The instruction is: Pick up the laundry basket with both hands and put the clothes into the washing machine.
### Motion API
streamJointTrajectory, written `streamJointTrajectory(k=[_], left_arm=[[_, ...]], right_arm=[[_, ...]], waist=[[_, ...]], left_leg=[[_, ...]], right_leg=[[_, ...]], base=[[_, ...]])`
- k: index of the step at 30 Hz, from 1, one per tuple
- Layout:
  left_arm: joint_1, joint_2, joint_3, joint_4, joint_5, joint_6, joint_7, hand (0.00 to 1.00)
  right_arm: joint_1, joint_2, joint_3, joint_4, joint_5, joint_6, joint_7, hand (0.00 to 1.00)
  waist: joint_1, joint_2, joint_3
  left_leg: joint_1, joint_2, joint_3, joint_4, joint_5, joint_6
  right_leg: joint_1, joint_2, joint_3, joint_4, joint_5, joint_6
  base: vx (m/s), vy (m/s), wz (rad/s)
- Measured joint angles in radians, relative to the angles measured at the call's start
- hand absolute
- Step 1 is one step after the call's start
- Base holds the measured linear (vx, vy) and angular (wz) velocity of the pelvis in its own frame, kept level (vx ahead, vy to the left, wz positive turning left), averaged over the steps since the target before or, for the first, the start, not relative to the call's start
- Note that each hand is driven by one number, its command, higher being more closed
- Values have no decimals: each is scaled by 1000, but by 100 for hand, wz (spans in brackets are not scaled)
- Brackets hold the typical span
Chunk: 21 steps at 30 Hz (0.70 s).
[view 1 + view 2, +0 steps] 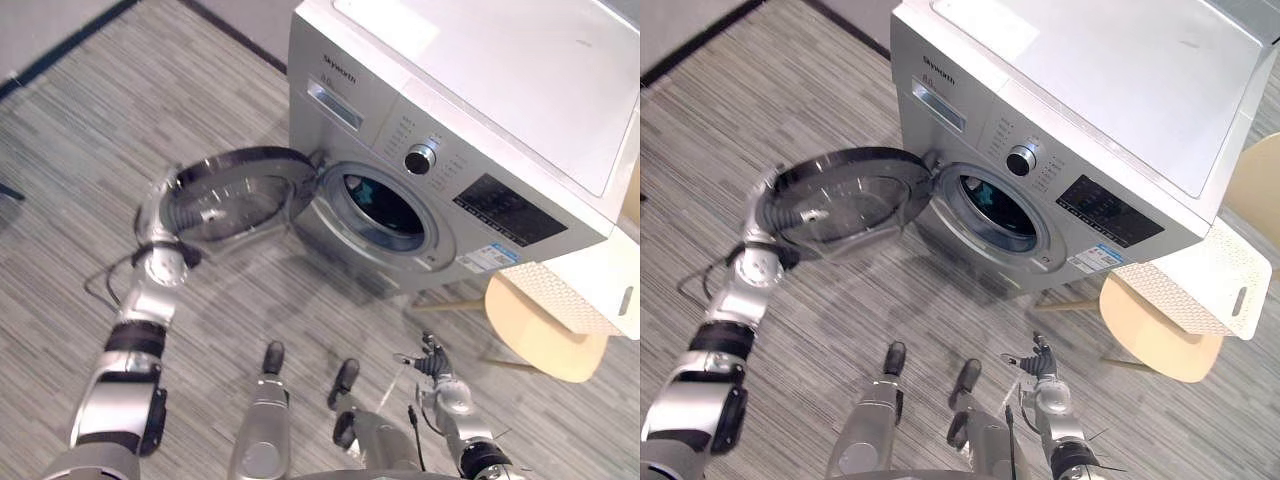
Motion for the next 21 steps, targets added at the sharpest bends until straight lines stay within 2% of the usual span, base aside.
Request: streamJointTrajectory(k=[5, 8, 12, 15, 17, 19, 20, 21], left_arm=[[191, -105, -65, -34, -116, -48, -4, 0], [248, -138, -120, -24, -193, -50, -11, 0], [284, -190, -239, 36, -339, -43, -52, 0], [271, -238, -379, 79, -477, -15, -51, 0], [243, -261, -446, 81, -537, 4, -47, 0], [157, -298, -545, 81, -643, 27, -41, 0], [130, -307, -578, 78, -665, 26, -43, 0], [53, -354, -642, 70, -705, 24, -47, 0]], right_arm=[[23, 3, -4, 1, -1, 13, 3, 0], [28, 6, -3, 1, -2, 15, 3, 0], [32, 9, -3, 23, -11, 23, -7, 0], [22, 20, -4, 43, -10, 40, -42, 0], [4, 15, -9, 62, -10, 46, -58, 0], [-12, 8, -42, 75, -12, 57, -85, 0], [-12, 2, -51, 76, -14, 58, -89, 0], [2, -14, -67, 75, -34, 59, -104, 0]], waist=[[-22, 50, -54], [-41, 70, -70], [-63, 71, -81], [-112, 70, -98], [-134, 72, -100], [-180, 73, -100], [-192, 73, -100], [-229, 77, -104]], left_leg=[[115, -27, 62, -115, 27, 6], [174, -43, 89, -165, 37, 15], [250, -59, 147, -209, 39, 13], [283, -67, 216, -220, 40, 16], [288, -73, 252, -220, 34, 25], [288, -78, 320, -219, 22, 42], [288, -79, 335, -217, 18, 47], [289, -81, 372, -214, 7, 62]], right_leg=[[55, -42, 21, -3, -8, 34], [77, -58, 36, -8, -6, 47], [129, -64, 83, -45, 15, 69], [133, -72, 137, -52, 29, 85], [121, -76, 170, -51, 37, 91], [95, -76, 235, -52, 60, 87], [86, -76, 251, -51, 63, 87], [69, -72, 293, -51, 69, 80]], base=[[13, 102, -2], [37, 89, -9], [58, 79, -33], [56, 76, -42], [49, 77, -55], [42, 69, -80], [59, 51, -93], [59, 34, -75]])
